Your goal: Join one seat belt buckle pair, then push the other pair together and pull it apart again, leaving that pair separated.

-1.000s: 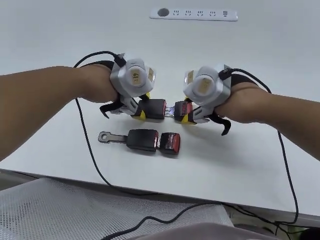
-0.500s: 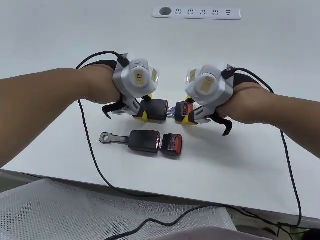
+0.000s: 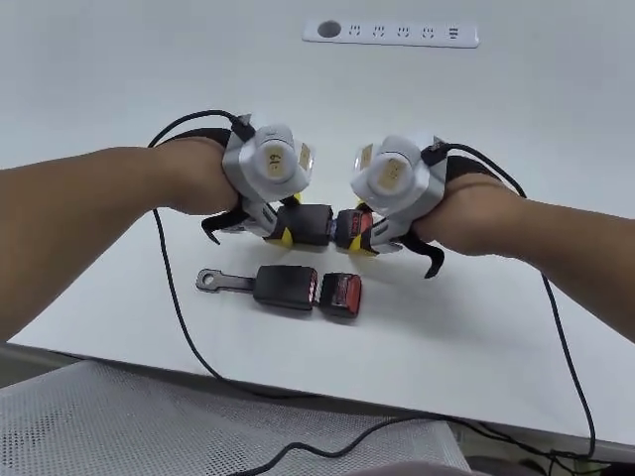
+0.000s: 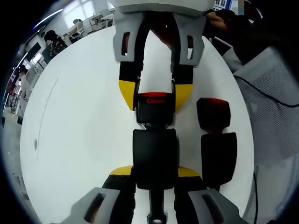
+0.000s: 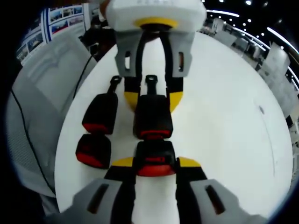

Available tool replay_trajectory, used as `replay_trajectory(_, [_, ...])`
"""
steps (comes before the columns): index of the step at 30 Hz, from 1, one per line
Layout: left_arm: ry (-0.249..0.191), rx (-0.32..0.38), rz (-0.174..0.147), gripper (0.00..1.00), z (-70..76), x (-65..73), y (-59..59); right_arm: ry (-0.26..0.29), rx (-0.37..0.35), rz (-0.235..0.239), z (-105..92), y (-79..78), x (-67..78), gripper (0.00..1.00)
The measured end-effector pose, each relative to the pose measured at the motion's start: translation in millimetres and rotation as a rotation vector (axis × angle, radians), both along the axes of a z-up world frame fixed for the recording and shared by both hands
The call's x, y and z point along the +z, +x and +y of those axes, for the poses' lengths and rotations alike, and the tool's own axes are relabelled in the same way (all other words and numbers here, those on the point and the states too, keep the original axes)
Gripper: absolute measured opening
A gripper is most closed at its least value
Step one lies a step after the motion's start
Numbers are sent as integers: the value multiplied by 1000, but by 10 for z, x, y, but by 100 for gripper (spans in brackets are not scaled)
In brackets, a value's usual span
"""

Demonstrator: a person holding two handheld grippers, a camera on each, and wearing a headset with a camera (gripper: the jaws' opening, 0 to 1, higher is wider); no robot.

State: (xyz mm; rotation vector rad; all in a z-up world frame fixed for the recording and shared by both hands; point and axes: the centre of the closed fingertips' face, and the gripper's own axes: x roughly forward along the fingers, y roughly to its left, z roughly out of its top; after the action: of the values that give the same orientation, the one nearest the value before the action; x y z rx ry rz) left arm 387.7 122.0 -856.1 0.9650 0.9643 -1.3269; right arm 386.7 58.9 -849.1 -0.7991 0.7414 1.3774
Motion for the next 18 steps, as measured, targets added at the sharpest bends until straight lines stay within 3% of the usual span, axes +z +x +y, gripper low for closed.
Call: replay_trajectory(18, [-2,12,2,32,15,-6,15,-1,-14,0,-105,-22,29,31])
